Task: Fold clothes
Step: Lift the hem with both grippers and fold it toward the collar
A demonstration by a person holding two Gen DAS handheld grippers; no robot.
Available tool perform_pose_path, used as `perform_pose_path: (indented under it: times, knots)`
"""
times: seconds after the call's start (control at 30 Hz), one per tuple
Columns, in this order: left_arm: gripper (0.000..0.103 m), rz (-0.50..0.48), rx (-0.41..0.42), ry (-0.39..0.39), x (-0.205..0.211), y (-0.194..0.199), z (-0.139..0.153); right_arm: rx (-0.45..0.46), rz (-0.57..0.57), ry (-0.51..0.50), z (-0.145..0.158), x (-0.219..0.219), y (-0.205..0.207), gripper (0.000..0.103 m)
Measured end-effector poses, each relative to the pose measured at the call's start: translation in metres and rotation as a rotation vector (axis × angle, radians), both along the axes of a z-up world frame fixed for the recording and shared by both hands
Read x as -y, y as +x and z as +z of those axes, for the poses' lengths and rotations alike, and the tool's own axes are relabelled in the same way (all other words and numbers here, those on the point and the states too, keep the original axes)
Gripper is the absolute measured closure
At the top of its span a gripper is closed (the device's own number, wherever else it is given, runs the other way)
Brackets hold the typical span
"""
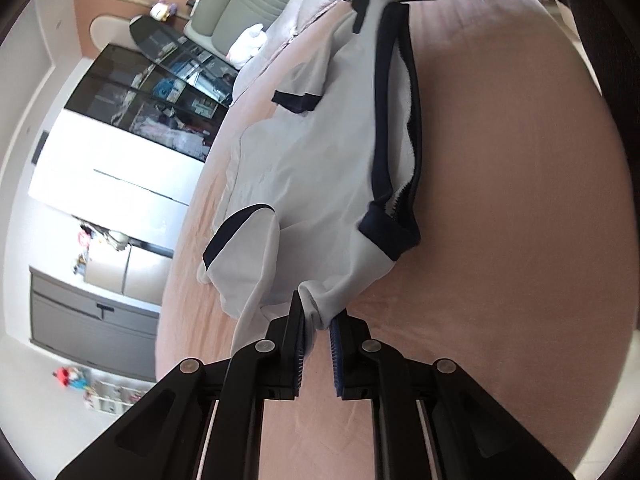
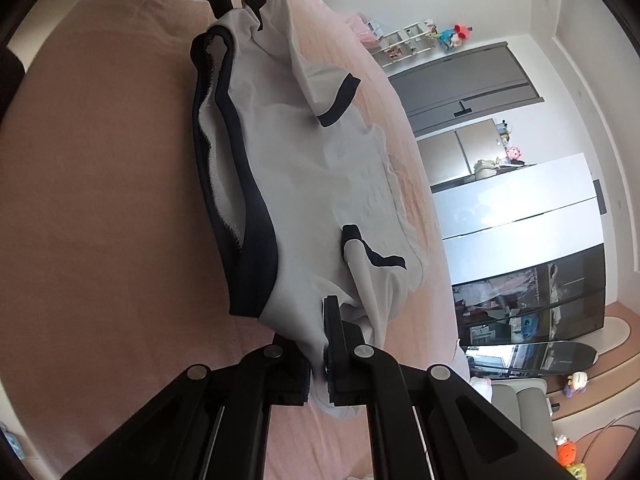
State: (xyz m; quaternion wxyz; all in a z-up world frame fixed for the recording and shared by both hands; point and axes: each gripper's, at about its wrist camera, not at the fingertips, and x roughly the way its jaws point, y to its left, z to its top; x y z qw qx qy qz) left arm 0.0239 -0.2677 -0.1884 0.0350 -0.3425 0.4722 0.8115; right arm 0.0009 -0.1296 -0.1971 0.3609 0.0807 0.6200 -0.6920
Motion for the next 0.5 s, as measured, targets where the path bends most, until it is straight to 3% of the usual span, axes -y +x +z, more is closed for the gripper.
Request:
perform_pose_path:
  times: [0.27, 0.5]
  knots:
    - [0.094, 0.076, 0.019, 0.160, 0.005, -0.004, 0.025, 0.054, 0.005, -0.005, 0.028, -0.005, 0.014, 0.099]
    - [0.094, 0.087, 0.060, 0.216, 0.000, 0.005, 0.033, 0.090, 0.009, 0.031, 0.037, -0.016, 0.019, 0.099]
